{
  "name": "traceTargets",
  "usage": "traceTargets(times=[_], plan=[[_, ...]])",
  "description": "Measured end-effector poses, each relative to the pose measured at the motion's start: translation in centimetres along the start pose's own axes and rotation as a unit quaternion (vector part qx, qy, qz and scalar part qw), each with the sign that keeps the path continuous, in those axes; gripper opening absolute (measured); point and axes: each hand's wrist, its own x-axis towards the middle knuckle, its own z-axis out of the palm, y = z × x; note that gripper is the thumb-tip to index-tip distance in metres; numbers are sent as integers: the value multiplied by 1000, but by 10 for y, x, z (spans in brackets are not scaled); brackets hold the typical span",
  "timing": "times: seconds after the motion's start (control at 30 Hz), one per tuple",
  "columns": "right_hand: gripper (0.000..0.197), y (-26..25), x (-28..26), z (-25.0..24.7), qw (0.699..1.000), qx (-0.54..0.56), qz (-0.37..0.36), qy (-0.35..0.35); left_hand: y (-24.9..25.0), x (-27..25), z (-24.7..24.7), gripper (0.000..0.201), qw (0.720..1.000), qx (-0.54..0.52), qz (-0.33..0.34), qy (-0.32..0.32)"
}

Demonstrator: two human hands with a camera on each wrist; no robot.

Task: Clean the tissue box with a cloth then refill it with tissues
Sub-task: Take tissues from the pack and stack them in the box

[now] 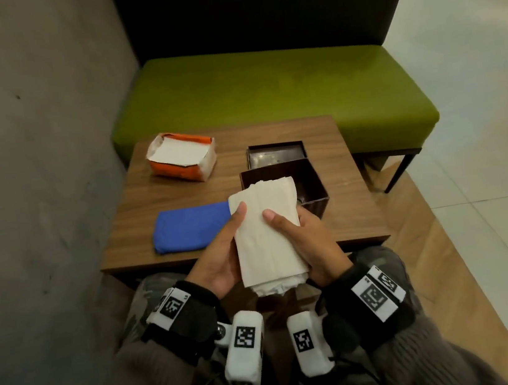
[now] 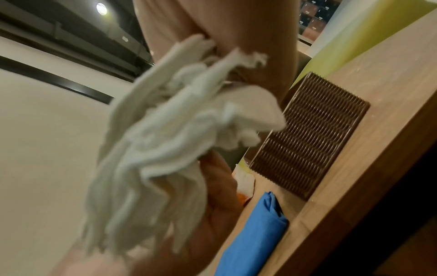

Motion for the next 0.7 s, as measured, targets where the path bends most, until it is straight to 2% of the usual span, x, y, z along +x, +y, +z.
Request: traceTargets(times=[0.1, 0.17, 0.27, 0.37, 0.47, 0.63, 0.67, 0.7], plan=[[41, 2, -5, 1, 1000, 9, 5, 5, -8, 0, 5, 52, 1000, -15, 8, 7], [46, 2, -6, 0, 1000, 14, 15, 20, -13, 2, 7, 50, 999, -4, 41, 27], [53, -1, -4, -7, 997, 51, 55, -2, -13, 0, 11, 39, 981, 101, 142, 85], [48, 0, -6, -2, 997, 16, 63, -27, -14, -2, 18, 34, 944, 246, 196, 103], [42, 3, -6, 1, 999, -13, 41, -17, -9, -2, 19, 37, 915, 327, 205, 120], [38, 0, -8, -2, 999, -19, 32, -28, 3, -5, 15, 44, 896, 390, 188, 99], [34, 0, -8, -2, 999, -20, 31, -24, 4, -5, 15, 42, 897, 387, 188, 104], [32, -1, -7, -2, 999, -13, 33, -17, 6, -5, 14, 42, 910, 356, 179, 115]])
